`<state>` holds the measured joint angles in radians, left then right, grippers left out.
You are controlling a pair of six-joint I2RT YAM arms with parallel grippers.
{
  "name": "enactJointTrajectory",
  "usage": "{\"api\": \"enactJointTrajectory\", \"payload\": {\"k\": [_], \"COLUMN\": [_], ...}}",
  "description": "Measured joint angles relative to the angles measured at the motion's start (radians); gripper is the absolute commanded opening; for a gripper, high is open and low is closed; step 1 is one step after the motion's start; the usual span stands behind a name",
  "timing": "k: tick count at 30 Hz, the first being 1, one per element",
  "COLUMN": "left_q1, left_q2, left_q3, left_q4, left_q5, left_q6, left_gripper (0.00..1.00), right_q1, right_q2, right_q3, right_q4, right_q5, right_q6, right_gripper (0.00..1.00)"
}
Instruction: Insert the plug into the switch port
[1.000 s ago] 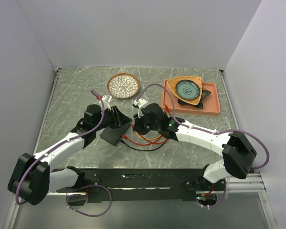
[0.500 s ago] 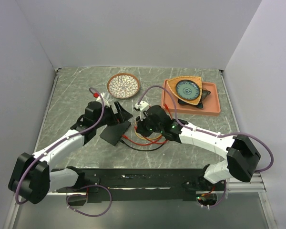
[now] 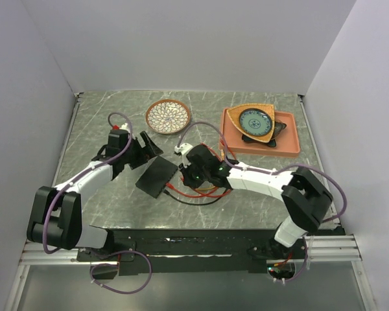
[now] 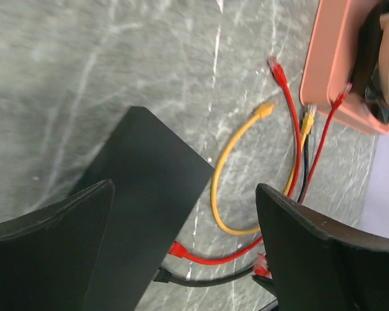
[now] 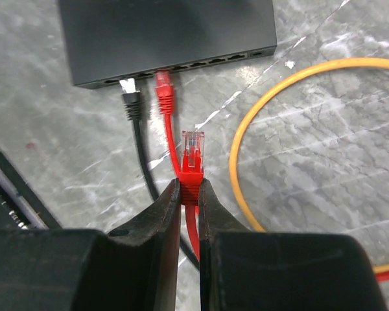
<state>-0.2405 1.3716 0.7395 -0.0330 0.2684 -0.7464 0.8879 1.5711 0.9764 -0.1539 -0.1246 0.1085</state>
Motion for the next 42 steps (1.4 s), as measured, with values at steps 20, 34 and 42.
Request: {"api": "enactJointTrajectory", "payload": {"k": [20, 34, 42], "left_q1": [0.156, 0.157, 0.156], "left_q2": [0.006, 0.1, 0.154], "left_q3": [-0.052, -0.068, -0.079], "left_q4": [-0.005, 0.097, 0.148], "left_q5": [0.039, 0.107, 0.156], "left_q6": [0.029, 0.027, 0.028], "left_gripper": [0.96, 0.96, 0.97], "right_q1": [0.0, 0.005, 0.005], "right_q2": [0.193, 0.337, 0.339], "right_q3": [0.156, 0.21, 0.21], "right_q4": [-0.026, -0.048, -0.048], "right_q5": [0.002, 0.01, 0.02], "right_q6": [0.001, 0.001, 0.001], "right_gripper": [0.0, 0.0, 0.0]}}
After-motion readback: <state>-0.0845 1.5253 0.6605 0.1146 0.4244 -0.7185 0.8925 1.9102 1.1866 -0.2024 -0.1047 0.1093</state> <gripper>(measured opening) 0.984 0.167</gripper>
